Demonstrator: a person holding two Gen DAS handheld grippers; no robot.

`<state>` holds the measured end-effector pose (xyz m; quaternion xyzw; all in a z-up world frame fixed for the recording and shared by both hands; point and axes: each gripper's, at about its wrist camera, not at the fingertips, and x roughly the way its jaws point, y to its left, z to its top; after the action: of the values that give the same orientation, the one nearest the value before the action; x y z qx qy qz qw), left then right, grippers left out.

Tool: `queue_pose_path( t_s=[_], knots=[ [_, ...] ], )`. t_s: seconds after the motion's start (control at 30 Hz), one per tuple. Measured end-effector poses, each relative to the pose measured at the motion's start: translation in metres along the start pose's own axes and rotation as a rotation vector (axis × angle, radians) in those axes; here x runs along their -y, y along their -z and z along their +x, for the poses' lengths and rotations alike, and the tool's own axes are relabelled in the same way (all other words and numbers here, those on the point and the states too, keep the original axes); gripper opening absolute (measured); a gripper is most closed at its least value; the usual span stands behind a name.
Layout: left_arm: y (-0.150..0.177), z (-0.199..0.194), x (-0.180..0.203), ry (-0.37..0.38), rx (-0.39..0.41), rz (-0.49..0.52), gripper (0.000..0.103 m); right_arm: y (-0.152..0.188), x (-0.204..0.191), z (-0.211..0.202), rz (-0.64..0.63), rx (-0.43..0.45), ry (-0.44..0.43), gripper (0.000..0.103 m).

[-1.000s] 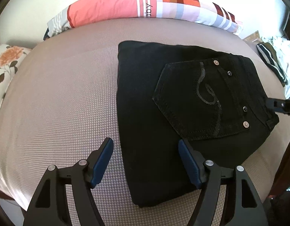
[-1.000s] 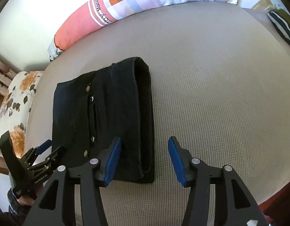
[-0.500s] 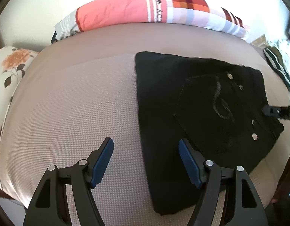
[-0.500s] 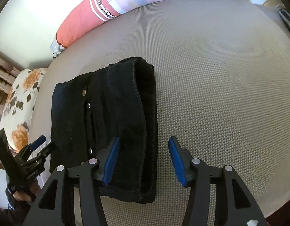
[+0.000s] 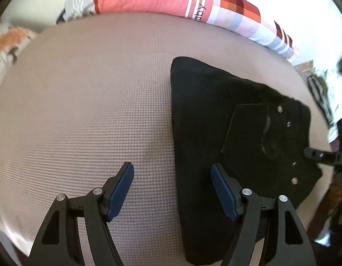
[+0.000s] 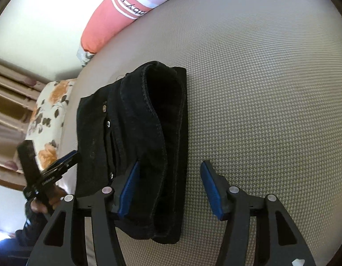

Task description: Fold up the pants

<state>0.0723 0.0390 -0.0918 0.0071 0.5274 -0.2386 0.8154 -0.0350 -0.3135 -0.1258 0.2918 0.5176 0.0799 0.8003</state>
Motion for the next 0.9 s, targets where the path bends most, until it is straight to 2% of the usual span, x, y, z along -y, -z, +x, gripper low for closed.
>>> queue_pose_path(
  t_s=[0.17, 0.47, 0.57, 0.8, 0.9],
  knots=[
    [-0.005, 0.008, -0.015, 0.108, -0.043, -0.083, 0.072, -0.005, 0.008, 0.002, 0.004, -0.031, -0.084, 0.055],
    [-0.015, 0.015, -0.015, 0.260, -0.104, -0.082, 0.074, -0.007, 0.021, 0.008, 0.019, -0.086, -0.224, 0.054],
    [-0.018, 0.018, -0.014, 0.315, -0.129, -0.101, 0.074, -0.009, 0.019, 0.012, 0.001, -0.092, -0.233, 0.052],
    [-0.024, 0.024, -0.010, 0.410, -0.152, -0.128, 0.074, -0.013, 0.028, 0.019, 0.028, -0.099, -0.290, 0.047],
    [-0.026, 0.025, -0.004, 0.415, -0.142, -0.114, 0.074, -0.016, 0.030, 0.023, 0.044, -0.085, -0.322, 0.045]
  ],
)
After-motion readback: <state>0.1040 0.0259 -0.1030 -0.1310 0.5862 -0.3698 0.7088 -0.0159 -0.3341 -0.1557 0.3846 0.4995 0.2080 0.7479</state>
